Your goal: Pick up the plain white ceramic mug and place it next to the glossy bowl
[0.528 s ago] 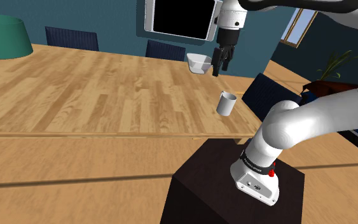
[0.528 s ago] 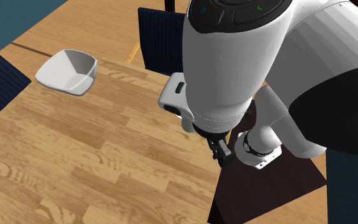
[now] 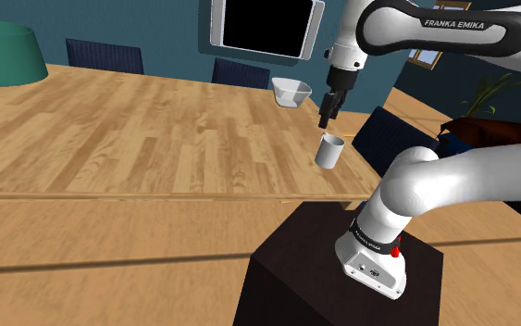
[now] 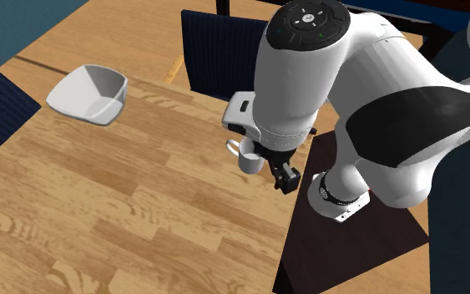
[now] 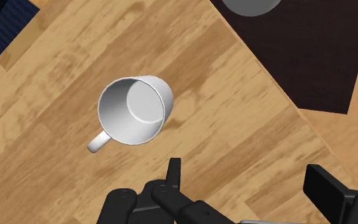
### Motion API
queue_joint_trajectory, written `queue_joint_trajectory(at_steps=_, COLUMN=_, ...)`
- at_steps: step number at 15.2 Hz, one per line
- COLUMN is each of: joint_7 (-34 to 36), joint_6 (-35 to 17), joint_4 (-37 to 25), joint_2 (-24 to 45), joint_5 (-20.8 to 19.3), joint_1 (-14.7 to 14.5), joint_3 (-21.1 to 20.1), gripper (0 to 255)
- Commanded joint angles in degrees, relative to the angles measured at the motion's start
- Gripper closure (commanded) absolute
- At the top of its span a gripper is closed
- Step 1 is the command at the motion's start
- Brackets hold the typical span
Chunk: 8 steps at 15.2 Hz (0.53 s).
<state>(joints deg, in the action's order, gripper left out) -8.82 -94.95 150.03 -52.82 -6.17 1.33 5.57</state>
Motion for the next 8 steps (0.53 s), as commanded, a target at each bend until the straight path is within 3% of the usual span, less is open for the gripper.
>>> queue_joint_trajectory(at_steps=1, joint_7=-2.6, joint_6=-3.4, joint_4=4.2, joint_2=-2.3, joint_5=-2.0, joint_1=0.9, joint_3=2.4, gripper=0)
queue_joint_trajectory(at_steps=8, joint_7=-11.9, joint_6=-14.8, joint_4=14.9, joint_2=-6.1, joint_5=-10.1, joint_1=5.9, joint_3=12.3, gripper=0)
